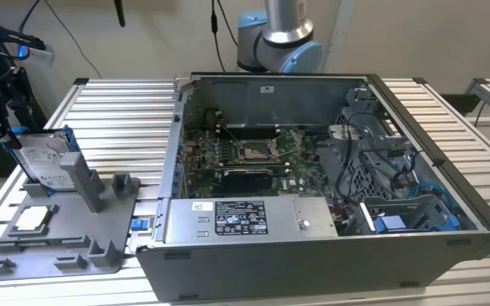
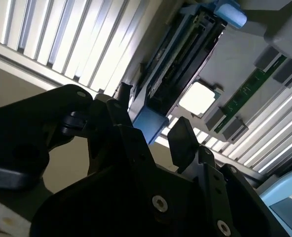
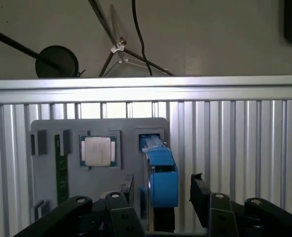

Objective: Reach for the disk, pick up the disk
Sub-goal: 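Pick up the disk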

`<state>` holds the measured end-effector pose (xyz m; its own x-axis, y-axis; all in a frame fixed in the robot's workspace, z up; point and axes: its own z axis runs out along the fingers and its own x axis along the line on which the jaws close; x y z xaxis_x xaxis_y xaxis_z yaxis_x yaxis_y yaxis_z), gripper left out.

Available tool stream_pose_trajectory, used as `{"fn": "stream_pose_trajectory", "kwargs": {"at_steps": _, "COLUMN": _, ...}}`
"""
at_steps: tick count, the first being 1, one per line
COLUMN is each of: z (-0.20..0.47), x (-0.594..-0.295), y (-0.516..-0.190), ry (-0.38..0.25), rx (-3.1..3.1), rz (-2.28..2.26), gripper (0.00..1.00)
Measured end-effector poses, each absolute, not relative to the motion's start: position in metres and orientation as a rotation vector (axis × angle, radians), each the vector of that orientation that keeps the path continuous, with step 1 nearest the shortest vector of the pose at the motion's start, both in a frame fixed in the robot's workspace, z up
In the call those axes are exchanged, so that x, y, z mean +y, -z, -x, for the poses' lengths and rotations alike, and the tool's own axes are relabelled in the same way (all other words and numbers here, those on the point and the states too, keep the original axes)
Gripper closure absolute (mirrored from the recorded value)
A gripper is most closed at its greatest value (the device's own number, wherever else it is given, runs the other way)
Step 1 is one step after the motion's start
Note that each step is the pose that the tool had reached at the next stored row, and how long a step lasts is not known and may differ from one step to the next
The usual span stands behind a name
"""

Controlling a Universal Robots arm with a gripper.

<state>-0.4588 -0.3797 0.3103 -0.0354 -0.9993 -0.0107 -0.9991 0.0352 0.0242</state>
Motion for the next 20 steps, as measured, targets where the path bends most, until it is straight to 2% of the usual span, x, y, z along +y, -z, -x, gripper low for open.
{"fn": "stream_pose_trajectory", "kwargs": {"at_steps": 20, "z": 0.459, "x": -0.380, "y": -0.294, "ry": 0.039, "rx": -2.254, "rz": -2.175, "gripper": 0.00}}
